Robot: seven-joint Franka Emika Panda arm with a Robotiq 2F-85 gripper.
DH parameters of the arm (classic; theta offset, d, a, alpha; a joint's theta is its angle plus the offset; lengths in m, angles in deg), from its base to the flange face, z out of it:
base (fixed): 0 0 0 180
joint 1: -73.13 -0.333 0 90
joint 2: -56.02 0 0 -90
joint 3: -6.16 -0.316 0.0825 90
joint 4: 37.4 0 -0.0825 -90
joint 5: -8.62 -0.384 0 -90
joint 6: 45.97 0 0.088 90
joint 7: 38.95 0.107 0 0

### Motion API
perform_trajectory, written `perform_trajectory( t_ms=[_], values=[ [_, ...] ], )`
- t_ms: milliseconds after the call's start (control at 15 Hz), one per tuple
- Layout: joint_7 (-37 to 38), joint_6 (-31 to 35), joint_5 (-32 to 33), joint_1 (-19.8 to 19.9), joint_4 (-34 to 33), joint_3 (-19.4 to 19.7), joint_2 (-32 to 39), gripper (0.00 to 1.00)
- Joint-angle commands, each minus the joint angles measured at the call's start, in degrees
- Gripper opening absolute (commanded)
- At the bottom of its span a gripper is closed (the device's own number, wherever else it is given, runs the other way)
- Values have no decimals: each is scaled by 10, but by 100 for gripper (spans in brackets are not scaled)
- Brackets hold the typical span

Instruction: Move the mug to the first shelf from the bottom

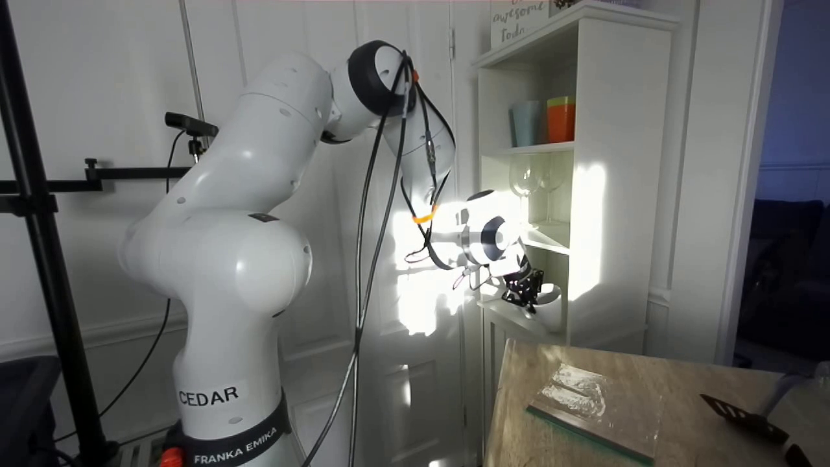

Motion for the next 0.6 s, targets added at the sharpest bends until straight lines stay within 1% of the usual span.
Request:
perform_trajectory(
  t_ms=[0,267,533],
  values=[
    [-17,20,-17,-1,-19,5,13,2],
    [-23,17,-20,-2,-24,6,13,2],
    [-22,26,-18,-10,-28,19,14,2]
  ],
)
